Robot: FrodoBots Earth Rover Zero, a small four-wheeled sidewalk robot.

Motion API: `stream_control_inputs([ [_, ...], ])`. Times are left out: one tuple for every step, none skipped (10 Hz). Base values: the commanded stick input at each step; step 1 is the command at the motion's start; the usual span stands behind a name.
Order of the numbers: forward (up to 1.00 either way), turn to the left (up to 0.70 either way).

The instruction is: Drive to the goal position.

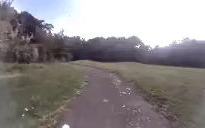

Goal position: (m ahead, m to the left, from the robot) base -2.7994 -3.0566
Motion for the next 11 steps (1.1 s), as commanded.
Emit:
stream_control_inputs([
  [1.00, -0.07],
  [1.00, -0.07],
  [1.00, -0.07],
  [1.00, -0.10],
  [1.00, -0.11],
  [1.00, -0.13],
  [1.00, -0.15],
  [1.00, -0.17],
  [1.00, -0.18],
  [1.00, -0.28],
  [1.00, -0.31],
])
